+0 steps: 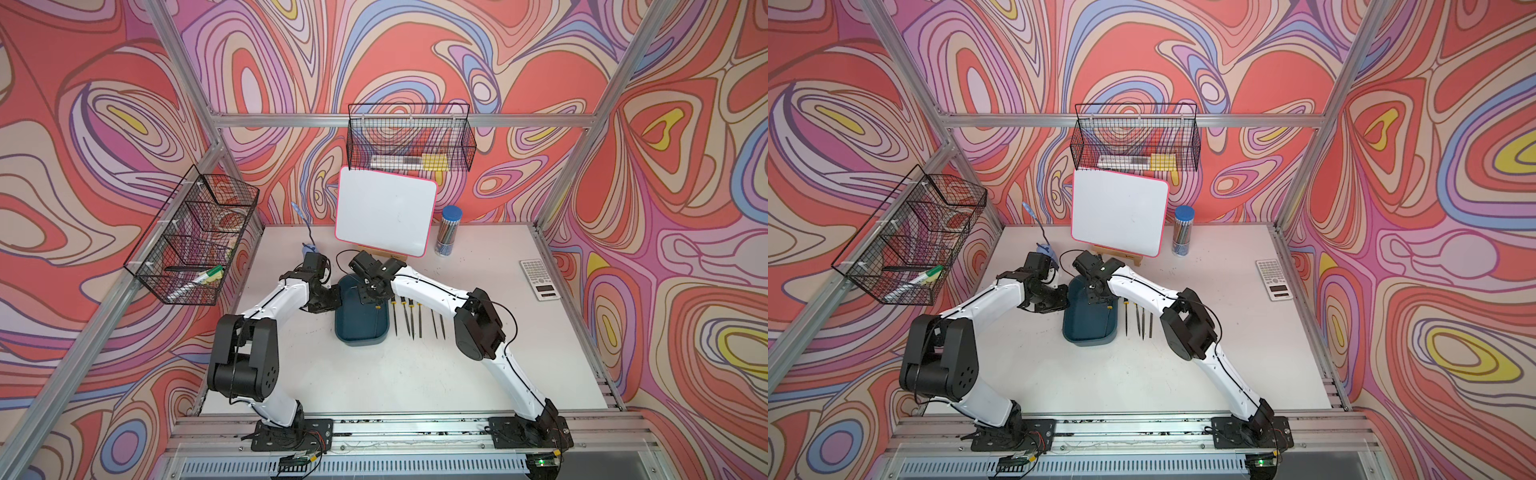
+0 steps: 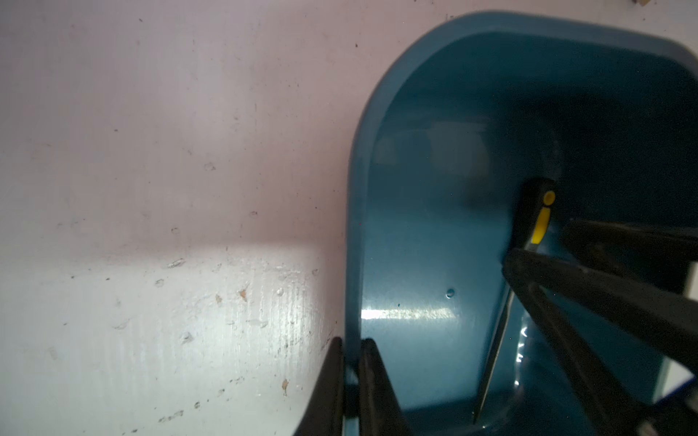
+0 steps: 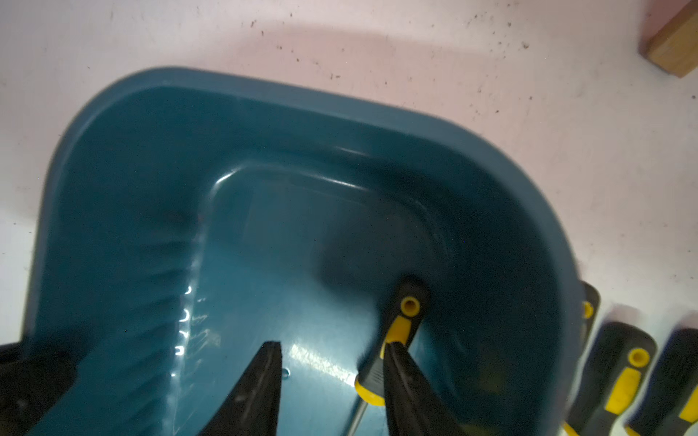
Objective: Take the file tool out of the storage box
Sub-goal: Pick up the file tool from the storage box.
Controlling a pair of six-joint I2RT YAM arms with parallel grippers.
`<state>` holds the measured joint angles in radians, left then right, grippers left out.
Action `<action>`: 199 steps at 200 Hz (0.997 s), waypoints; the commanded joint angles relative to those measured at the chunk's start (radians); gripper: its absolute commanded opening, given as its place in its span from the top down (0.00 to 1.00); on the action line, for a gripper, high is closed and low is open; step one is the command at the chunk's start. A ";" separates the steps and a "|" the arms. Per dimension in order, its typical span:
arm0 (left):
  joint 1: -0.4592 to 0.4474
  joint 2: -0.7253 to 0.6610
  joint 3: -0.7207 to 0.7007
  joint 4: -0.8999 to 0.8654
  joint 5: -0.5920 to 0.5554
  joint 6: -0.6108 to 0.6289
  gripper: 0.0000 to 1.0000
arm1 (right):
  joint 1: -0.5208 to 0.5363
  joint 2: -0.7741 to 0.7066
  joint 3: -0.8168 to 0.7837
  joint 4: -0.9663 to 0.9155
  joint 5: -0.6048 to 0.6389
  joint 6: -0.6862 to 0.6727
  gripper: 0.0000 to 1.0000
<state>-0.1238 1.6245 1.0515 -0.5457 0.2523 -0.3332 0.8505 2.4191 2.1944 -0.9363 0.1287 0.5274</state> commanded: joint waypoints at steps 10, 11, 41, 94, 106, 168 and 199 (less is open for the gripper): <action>0.001 0.049 -0.033 -0.003 -0.018 -0.012 1.00 | 0.005 0.017 0.054 -0.042 0.035 -0.009 0.54; 0.001 0.050 -0.032 -0.003 -0.018 -0.012 1.00 | 0.005 0.016 0.055 -0.042 0.035 -0.009 0.54; 0.001 0.065 -0.029 -0.003 -0.018 -0.012 1.00 | 0.007 0.006 0.068 -0.039 0.030 -0.013 0.54; 0.001 0.063 -0.012 -0.027 -0.031 -0.004 1.00 | 0.007 -0.058 0.033 0.044 0.023 -0.016 0.52; 0.001 0.053 0.000 -0.046 -0.036 0.003 1.00 | 0.008 -0.036 0.051 0.030 0.013 -0.019 0.53; 0.001 -0.015 0.066 -0.114 -0.061 0.022 1.00 | 0.007 -0.031 -0.073 0.175 -0.114 0.020 0.52; 0.001 -0.015 0.087 -0.133 -0.061 0.029 1.00 | 0.007 -0.005 -0.098 0.229 -0.209 0.056 0.52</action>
<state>-0.1246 1.6306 1.1049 -0.6189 0.2066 -0.3244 0.8536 2.3993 2.1139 -0.7845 0.0074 0.5449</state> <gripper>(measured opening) 0.115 0.482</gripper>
